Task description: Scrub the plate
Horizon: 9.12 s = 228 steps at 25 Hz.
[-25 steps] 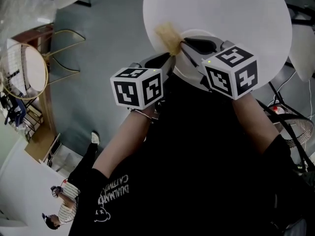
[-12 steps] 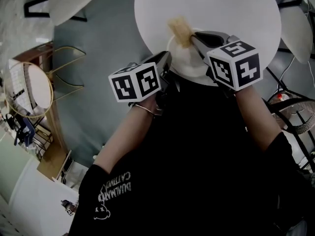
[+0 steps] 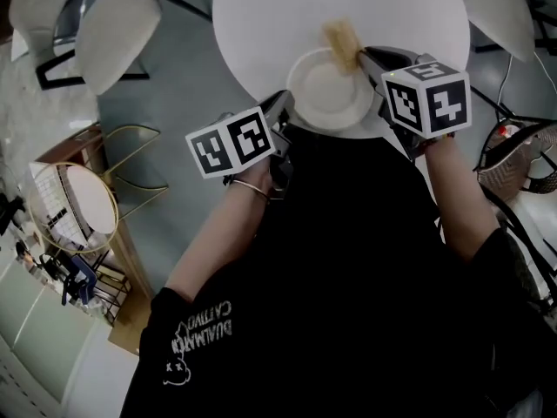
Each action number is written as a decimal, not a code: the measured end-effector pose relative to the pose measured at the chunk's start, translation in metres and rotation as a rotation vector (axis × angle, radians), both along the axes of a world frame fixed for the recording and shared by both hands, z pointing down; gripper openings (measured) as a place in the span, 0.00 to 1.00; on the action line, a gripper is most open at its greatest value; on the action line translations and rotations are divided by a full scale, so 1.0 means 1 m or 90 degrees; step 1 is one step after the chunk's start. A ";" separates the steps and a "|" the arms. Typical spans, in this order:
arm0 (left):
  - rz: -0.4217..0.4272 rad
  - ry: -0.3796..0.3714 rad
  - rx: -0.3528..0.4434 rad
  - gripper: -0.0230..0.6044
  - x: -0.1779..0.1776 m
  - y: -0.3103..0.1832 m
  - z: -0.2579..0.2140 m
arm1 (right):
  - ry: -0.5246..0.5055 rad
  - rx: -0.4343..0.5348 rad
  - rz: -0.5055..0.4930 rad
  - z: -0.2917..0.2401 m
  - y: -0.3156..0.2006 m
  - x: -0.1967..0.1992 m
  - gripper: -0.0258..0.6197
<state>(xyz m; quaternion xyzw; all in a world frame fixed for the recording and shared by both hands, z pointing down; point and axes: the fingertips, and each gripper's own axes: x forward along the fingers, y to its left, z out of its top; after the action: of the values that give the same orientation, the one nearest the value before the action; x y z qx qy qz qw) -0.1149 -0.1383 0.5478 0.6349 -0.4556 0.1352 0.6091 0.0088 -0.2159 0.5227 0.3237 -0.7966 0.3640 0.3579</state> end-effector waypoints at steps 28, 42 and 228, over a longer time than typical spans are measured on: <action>0.067 -0.008 0.065 0.07 -0.003 0.007 -0.006 | -0.122 -0.116 0.070 -0.008 0.059 -0.079 0.10; 0.049 0.002 0.078 0.07 -0.009 0.012 -0.009 | -0.058 -0.067 0.147 -0.005 0.055 -0.031 0.10; 0.176 0.080 0.127 0.04 0.025 0.048 -0.012 | -0.068 -0.068 0.148 -0.007 0.127 -0.024 0.10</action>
<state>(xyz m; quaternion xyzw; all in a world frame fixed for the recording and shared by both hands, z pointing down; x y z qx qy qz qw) -0.0902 -0.0900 0.5360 0.7562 -0.3360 0.1319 0.5458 -0.0155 -0.0894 0.5161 0.3745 -0.7514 0.4614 0.2869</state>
